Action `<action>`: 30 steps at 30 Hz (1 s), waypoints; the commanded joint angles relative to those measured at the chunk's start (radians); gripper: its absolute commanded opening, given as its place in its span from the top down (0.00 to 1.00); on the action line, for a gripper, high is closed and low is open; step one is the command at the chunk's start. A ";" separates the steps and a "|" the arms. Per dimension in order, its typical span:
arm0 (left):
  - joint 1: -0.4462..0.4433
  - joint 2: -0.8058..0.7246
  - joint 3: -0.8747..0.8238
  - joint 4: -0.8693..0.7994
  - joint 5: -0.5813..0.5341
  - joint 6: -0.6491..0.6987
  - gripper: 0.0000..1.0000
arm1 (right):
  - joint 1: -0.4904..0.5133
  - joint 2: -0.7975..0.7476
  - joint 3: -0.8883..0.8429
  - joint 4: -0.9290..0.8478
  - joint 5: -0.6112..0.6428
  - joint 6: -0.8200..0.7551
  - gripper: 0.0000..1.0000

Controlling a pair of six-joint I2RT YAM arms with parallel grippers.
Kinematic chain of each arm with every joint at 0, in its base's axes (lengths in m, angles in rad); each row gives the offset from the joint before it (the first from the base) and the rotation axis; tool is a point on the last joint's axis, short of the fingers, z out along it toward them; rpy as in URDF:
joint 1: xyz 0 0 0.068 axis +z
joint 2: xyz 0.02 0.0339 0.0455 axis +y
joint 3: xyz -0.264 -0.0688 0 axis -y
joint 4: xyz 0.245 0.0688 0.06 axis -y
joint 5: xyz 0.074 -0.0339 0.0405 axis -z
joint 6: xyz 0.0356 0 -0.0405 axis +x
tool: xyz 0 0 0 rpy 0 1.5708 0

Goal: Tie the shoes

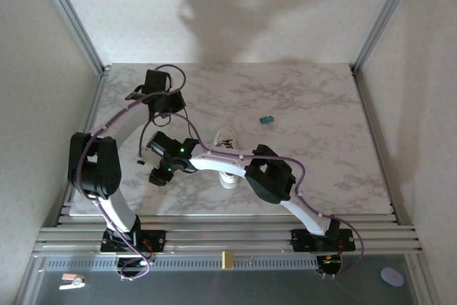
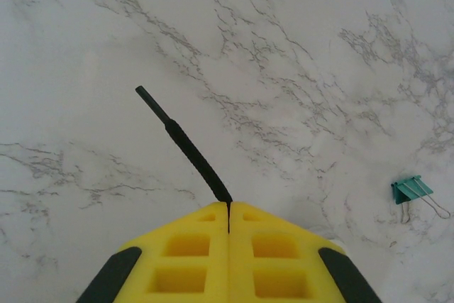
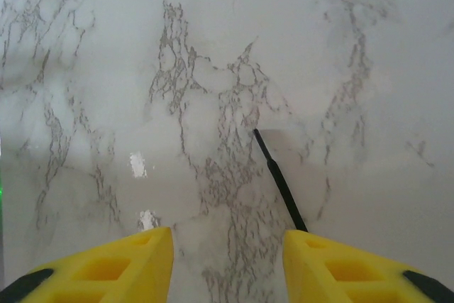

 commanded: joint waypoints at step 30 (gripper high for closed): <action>0.006 0.002 -0.020 0.044 0.060 0.006 1.00 | -0.016 0.156 0.133 -0.126 -0.030 0.040 1.00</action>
